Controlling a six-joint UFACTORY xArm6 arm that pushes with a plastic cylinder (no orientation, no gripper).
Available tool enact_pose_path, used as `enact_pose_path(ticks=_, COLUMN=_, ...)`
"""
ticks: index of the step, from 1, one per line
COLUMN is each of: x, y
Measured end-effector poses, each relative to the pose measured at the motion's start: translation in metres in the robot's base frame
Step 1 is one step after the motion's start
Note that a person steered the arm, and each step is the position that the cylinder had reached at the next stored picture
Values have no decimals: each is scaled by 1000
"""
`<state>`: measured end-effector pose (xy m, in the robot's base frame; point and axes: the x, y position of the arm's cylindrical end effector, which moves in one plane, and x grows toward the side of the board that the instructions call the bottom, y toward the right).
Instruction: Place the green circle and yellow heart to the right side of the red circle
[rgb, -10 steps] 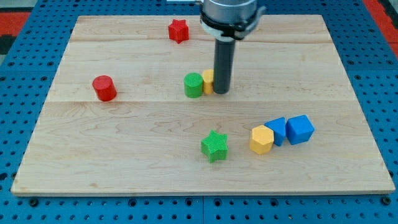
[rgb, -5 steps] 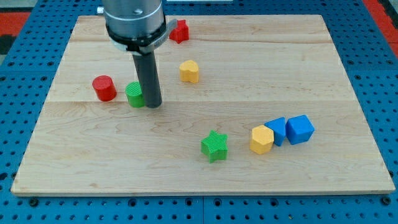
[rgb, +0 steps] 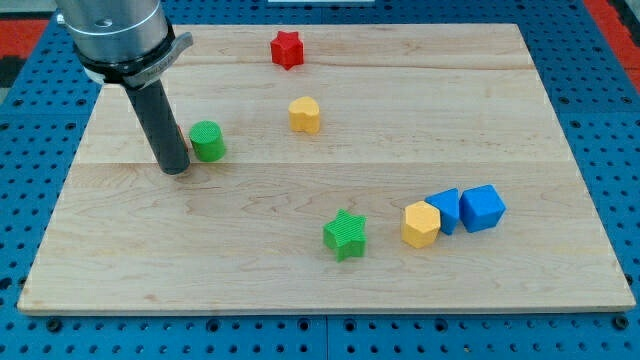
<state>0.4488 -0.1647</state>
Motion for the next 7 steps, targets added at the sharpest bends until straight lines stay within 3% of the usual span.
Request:
enact_pose_path(ticks=2, x=-6, y=160)
enact_pose_path(ticks=3, x=-59, y=221)
enact_pose_path(ticks=4, x=-75, y=193)
enact_pose_path(ticks=5, x=-61, y=142)
enact_pose_path(ticks=6, x=-78, y=153)
enact_pose_path(ticks=7, x=-84, y=119)
